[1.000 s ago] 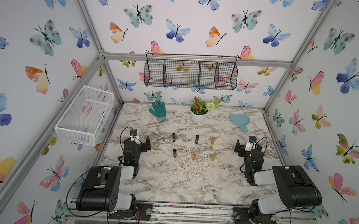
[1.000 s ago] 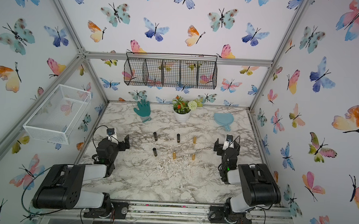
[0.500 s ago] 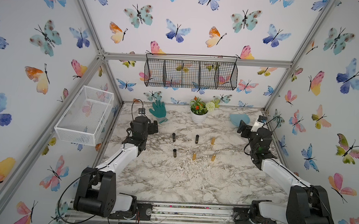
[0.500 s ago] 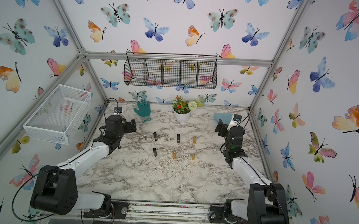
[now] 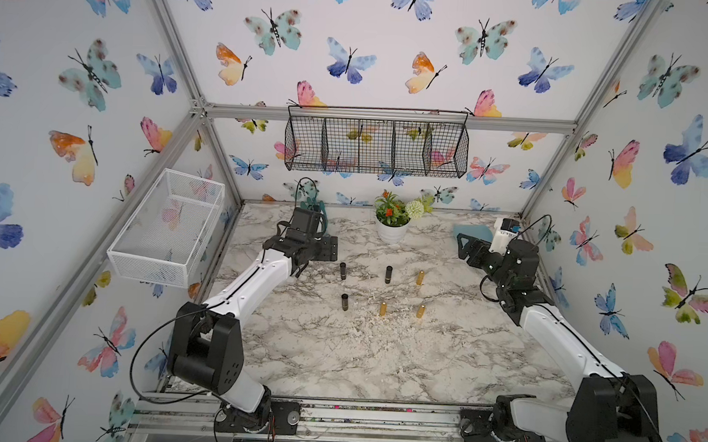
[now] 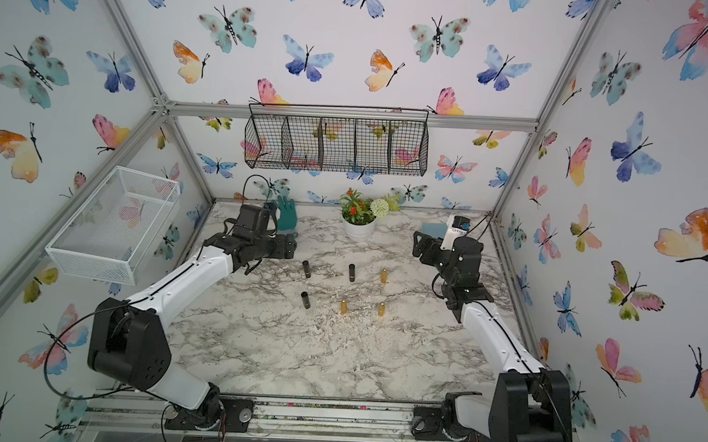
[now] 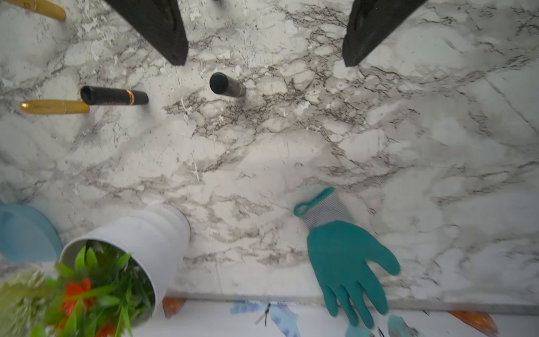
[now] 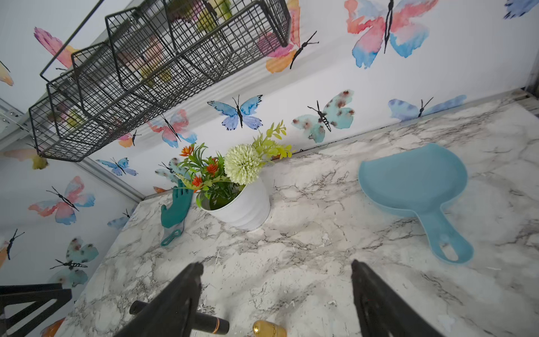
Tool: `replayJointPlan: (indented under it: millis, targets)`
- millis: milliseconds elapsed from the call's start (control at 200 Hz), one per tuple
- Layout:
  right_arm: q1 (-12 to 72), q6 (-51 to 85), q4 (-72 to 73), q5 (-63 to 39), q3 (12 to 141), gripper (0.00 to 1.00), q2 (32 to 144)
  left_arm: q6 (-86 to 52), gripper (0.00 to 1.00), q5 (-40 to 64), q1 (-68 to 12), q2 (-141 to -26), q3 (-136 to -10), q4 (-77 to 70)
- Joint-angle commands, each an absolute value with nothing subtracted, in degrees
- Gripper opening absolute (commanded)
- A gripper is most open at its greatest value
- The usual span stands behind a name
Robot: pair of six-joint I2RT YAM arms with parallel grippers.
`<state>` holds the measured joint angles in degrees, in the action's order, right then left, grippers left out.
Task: Open the lipstick cap
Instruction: Pick up the lipstick at the center of the board.
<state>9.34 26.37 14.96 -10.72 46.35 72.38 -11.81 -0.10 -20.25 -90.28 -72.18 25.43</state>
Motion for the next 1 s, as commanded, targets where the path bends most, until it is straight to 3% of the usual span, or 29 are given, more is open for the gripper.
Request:
replayJointPlan:
  millis: [0, 250, 325, 686, 996]
  targets:
    - [12.75, 27.76, 10.46, -9.55, 48.24, 0.85, 73.39, -10.49, 0.81, 3.58, -21.70, -95.34, -76.15, 33.75]
    - [23.65, 24.27, 7.09, -0.89, 52.29, 0.89, 77.24, -8.88, 0.65, 5.99, -22.71, -103.32, -81.42, 36.50]
    - [24.33, 24.99, 8.28, -1.90, 52.20, 0.88, 78.36, -8.56, 0.60, 6.13, -23.02, -105.16, -82.92, 37.41]
    - [25.36, 24.45, 9.67, -1.66, 52.25, 0.82, 79.82, -7.91, 0.61, 3.78, -24.69, -111.05, -87.35, 38.94]
    - [25.37, 24.33, 10.62, -1.47, 50.89, 0.82, 80.13, -7.87, 0.45, 2.17, -24.83, -113.64, -89.61, 39.81]
